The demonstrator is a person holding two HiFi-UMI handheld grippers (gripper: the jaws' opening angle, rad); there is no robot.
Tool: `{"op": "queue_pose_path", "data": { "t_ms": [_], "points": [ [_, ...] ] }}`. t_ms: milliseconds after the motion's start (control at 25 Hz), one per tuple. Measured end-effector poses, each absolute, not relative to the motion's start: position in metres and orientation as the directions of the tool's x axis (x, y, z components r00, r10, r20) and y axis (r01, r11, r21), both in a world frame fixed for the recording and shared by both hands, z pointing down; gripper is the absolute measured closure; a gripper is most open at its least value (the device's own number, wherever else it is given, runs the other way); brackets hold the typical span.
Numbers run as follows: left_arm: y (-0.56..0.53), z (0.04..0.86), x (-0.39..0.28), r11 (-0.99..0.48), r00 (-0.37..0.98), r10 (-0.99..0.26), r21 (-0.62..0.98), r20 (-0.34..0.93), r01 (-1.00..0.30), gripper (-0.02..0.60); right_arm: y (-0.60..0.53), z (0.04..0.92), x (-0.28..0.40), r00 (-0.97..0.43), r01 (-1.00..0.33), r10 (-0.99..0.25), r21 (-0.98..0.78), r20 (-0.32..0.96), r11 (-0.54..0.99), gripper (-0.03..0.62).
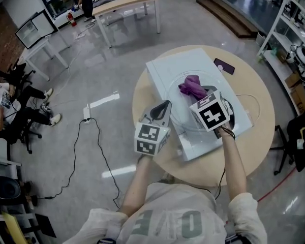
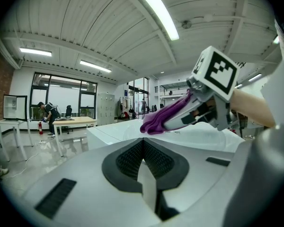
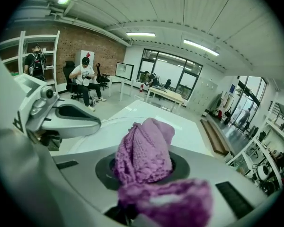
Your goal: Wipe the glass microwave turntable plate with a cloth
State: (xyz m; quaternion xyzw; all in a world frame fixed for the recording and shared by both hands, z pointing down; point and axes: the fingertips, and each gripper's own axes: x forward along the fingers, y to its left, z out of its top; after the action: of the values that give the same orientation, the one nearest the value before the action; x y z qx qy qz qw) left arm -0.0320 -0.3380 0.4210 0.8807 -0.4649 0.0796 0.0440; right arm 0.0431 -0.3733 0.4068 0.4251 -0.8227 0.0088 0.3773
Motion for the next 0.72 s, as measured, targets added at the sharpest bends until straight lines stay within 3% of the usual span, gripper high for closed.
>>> {"op": "queue_pose_path", "data": {
  "t_ms": [720],
  "points": [
    [-0.338,0.425,-0.03,-0.553,0.541,-0.817,-0.006,0.199,-0.833,0.58,-0.242,0.413,0.042,-0.412,-0.665,-0.634,0.259,0.654,0.7,0.546]
  ]
}}
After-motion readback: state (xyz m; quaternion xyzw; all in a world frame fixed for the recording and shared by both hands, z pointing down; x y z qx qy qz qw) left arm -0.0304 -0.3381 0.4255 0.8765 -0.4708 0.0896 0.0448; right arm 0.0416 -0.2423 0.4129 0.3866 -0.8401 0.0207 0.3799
